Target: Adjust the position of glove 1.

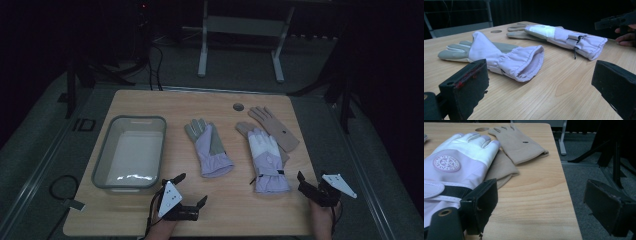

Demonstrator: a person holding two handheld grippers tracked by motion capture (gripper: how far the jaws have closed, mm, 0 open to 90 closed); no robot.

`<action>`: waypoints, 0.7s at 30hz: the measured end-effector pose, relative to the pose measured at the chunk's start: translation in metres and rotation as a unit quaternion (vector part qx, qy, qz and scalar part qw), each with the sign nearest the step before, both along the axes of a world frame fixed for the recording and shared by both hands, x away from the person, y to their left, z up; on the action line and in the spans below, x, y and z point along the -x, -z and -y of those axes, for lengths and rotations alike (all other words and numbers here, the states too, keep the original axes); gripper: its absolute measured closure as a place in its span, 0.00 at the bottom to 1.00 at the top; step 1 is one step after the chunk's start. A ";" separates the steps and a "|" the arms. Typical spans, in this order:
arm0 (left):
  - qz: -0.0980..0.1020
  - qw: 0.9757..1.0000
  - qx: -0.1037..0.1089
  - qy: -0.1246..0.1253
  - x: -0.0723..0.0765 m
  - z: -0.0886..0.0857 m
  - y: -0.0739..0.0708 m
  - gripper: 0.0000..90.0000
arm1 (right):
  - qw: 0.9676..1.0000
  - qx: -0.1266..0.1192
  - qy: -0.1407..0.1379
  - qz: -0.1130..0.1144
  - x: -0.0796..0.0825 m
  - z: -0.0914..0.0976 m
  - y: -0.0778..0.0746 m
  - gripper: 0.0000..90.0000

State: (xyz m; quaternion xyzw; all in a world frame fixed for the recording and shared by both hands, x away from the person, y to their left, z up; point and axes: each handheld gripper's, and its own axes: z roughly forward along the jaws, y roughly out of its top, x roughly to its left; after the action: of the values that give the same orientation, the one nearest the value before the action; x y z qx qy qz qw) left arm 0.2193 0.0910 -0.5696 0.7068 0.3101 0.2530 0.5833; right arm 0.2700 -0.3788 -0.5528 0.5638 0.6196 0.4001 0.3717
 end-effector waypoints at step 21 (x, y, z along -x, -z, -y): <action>0.002 1.000 -0.002 0.003 0.000 0.000 0.000 0.01 | 0.997 0.006 -0.066 -0.026 -0.015 -0.006 -0.055 0.15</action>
State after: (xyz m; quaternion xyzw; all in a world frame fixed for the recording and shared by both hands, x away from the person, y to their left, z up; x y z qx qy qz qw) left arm 0.2189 0.0908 -0.5696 0.7087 0.3062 0.2532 0.5830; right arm 0.2852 -0.3725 -0.4983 0.5291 0.6678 0.4051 0.3317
